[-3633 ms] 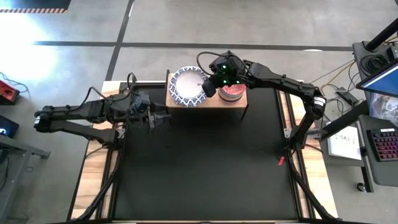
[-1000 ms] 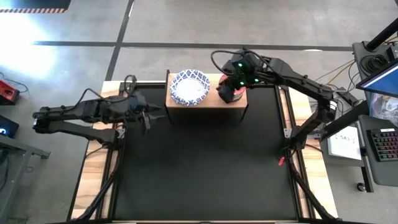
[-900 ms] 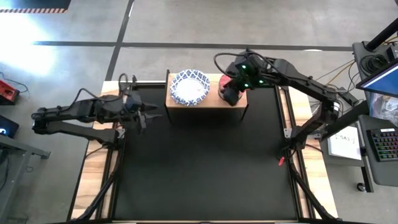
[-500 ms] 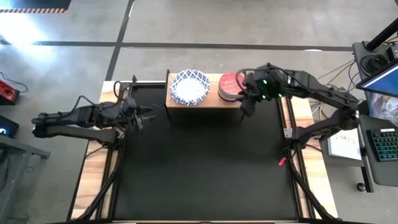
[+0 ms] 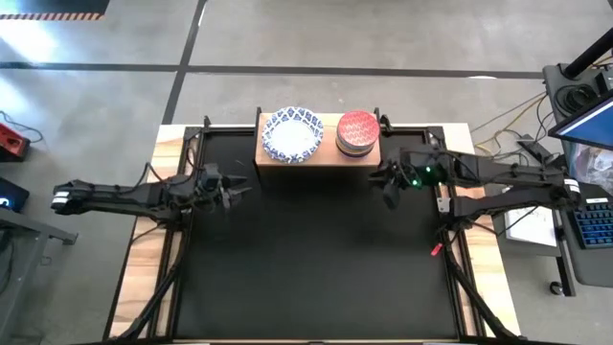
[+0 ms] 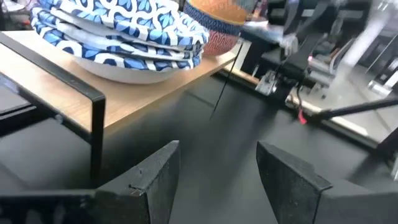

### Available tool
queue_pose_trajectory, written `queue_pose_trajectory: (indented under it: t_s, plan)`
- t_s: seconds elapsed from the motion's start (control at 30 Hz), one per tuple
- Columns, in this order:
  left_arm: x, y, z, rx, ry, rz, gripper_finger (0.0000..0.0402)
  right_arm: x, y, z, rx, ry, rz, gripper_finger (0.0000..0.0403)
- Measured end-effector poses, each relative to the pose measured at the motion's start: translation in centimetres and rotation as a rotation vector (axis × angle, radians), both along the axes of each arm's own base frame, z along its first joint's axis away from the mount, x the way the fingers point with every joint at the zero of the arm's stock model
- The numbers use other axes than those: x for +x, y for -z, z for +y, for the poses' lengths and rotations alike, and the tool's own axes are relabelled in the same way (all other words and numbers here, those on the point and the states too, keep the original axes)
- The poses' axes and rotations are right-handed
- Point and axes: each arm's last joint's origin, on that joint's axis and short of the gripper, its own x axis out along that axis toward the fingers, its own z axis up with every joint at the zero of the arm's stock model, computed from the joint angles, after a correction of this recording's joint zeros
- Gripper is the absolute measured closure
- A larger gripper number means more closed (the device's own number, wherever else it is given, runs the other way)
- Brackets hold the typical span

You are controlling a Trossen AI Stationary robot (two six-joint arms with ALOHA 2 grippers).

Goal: Place and stack bowls onto a shelf
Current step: Return to Home Position

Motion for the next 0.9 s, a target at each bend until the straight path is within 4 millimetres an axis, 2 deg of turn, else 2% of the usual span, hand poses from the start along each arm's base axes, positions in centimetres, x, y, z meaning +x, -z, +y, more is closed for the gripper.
queue_pose_trajectory:
  t_s: [0.17, 0.57, 0.9]
  plan:
    - [0.2, 1.1, 0.0, -0.026, 0.004, -0.05, 0.0206, -0.5, 3.8, 0.5, 0.019, -0.007, -0.132, 0.0311]
    - [0.4, 2.5, -0.1, -0.007, 0.025, -0.004, 0.0206, -1.9, 10.9, 1.6, 0.01, -0.06, -0.372, 0.0328]
    - [0.5, 3.6, -0.1, 0.033, 0.034, 0.042, 0.0206, -3.5, 14.8, 1.7, -0.01, -0.043, -0.401, 0.0331]
